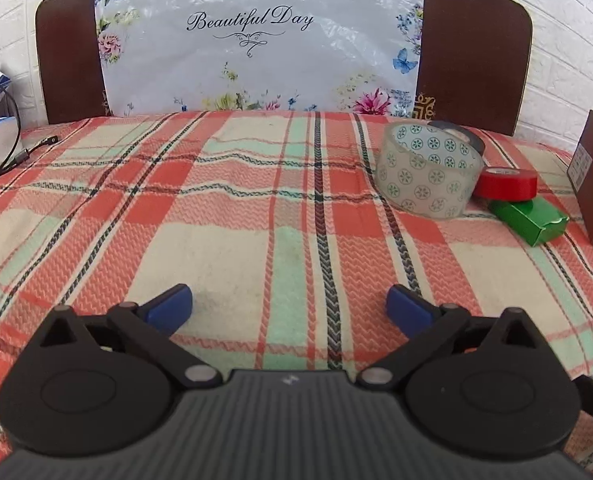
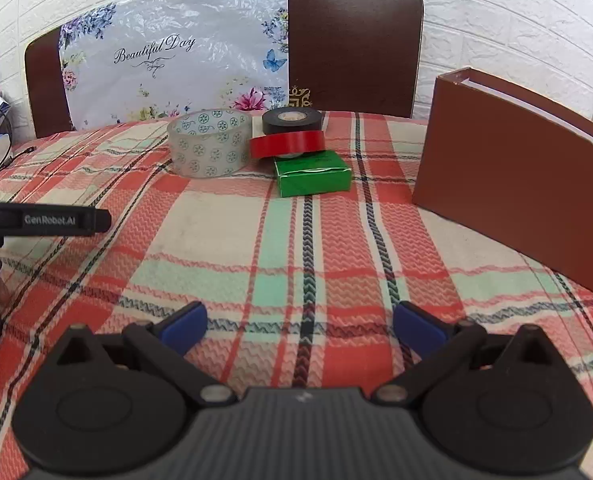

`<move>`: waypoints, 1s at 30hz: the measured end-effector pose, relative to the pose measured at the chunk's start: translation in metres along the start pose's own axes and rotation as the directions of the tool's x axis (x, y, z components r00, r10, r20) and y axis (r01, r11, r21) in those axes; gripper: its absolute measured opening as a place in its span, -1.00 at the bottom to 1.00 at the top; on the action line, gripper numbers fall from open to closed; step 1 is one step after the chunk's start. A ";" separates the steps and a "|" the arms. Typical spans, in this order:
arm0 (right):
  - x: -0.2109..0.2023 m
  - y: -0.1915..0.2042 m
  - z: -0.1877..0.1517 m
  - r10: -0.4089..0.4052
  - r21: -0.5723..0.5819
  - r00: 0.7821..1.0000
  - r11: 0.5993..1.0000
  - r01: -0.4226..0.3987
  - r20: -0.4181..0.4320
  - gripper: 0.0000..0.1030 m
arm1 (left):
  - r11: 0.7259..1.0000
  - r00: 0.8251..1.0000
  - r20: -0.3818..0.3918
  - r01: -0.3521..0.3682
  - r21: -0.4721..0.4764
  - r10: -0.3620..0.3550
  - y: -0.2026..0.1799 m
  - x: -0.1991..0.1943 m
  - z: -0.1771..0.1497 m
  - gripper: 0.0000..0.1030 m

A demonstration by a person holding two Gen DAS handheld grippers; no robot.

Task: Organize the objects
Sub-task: 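Move the right gripper toward the green box under the red tape, then grasp the green box with the right gripper and slide it from under the red tape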

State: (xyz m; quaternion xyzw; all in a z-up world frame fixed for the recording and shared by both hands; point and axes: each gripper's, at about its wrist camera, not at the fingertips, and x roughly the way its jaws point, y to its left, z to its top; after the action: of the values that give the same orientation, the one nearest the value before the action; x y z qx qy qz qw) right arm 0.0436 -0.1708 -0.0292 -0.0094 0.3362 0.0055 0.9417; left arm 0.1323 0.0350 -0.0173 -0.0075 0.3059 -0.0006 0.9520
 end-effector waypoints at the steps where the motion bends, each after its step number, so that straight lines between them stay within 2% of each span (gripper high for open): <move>1: 0.000 -0.001 0.000 0.003 0.004 1.000 1.000 -0.003 -0.002 1.00 | 1.000 1.000 0.003 -0.006 0.011 0.006 -0.003 -0.001 0.000 1.00; 6: -0.001 -0.004 -0.002 0.021 0.029 1.000 0.999 -0.021 -0.006 1.00 | 1.000 1.000 0.006 0.006 0.009 -0.007 -0.003 0.000 -0.003 1.00; 15: 0.002 0.001 0.004 -0.012 0.016 1.000 1.000 0.012 -0.010 0.99 | 1.000 1.000 0.016 0.008 0.001 -0.008 -0.001 0.000 -0.004 1.00; 20: 0.016 0.009 0.028 -0.042 -0.061 0.998 0.997 0.044 0.041 0.63 | 1.000 1.000 0.024 0.006 -0.006 -0.006 -0.002 0.001 -0.004 1.00; 25: 0.043 0.009 0.064 -0.079 -0.105 0.990 0.990 0.092 0.117 0.42 | 1.000 0.999 0.030 0.012 -0.020 -0.011 0.000 0.000 -0.004 1.00; 30: 0.075 0.012 0.093 -0.097 -0.169 0.986 0.978 0.120 0.139 0.44 | 0.999 0.999 0.035 0.018 -0.034 -0.017 0.001 0.000 -0.004 1.00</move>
State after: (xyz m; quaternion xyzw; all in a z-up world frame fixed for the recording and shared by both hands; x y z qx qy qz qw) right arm 0.1598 -0.1570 -0.0048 -0.1109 0.2713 -0.0155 0.9560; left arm 0.1300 0.0361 -0.0208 -0.0265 0.2891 -0.0037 0.9569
